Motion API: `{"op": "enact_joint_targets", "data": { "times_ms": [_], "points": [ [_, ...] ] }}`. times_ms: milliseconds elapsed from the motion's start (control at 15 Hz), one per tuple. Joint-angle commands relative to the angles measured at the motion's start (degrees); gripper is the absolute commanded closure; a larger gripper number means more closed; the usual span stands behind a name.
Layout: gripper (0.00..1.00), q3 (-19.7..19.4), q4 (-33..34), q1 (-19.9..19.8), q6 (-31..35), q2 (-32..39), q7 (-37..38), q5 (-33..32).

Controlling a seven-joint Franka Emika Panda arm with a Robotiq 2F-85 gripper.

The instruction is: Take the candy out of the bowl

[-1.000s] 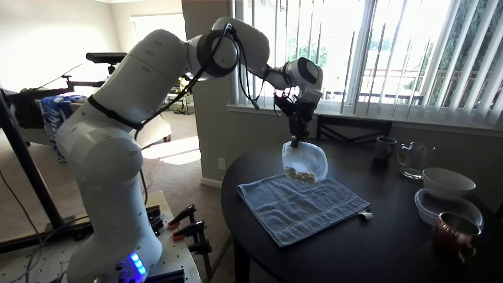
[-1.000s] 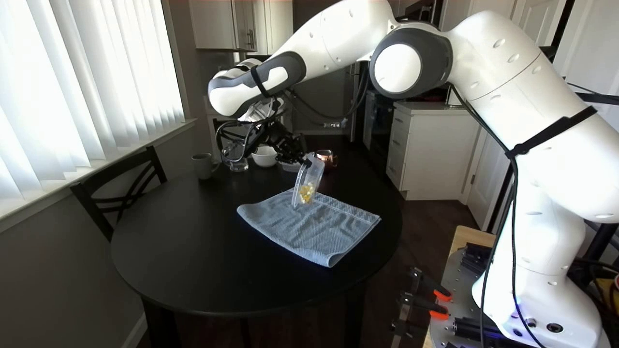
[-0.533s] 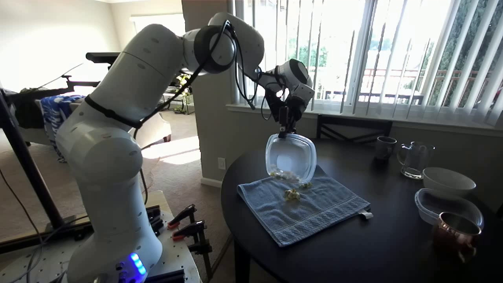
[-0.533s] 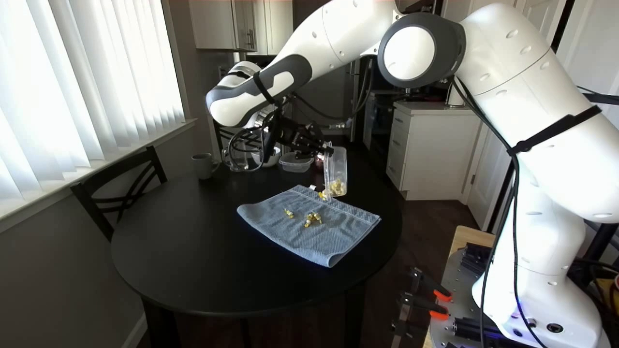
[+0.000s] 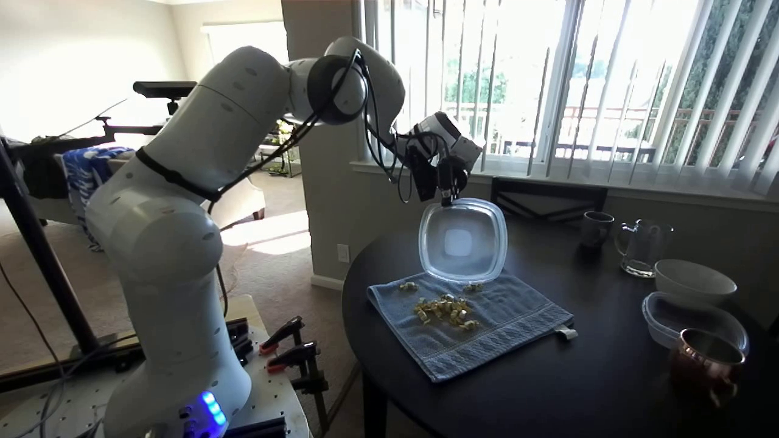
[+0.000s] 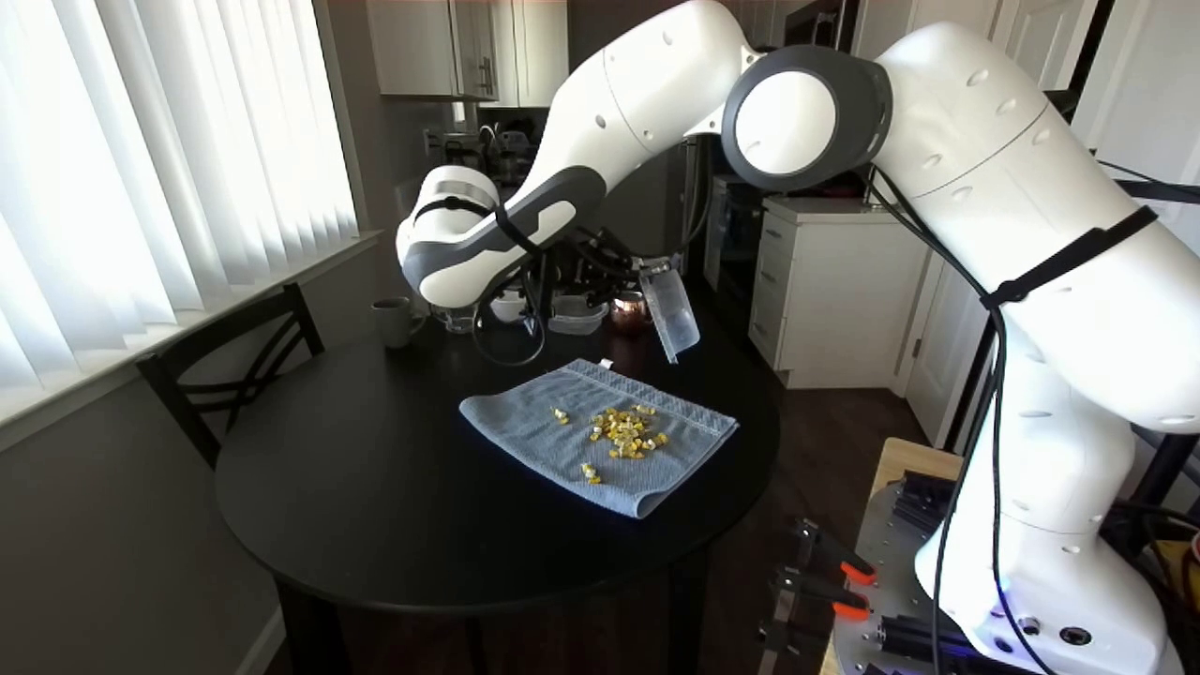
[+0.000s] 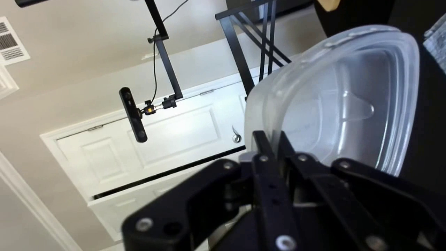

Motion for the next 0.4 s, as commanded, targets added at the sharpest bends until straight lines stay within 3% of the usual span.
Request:
{"op": "enact_joint_targets", "data": {
  "times_ms": [0,333],
  "points": [
    [0.97,1.4,-0.9,0.0,1.4,-0.3,1.2,-2.2],
    [0.97,2.2,-0.7,-0.2,3.7,-0.2,4.3,-1.6]
  ]
}}
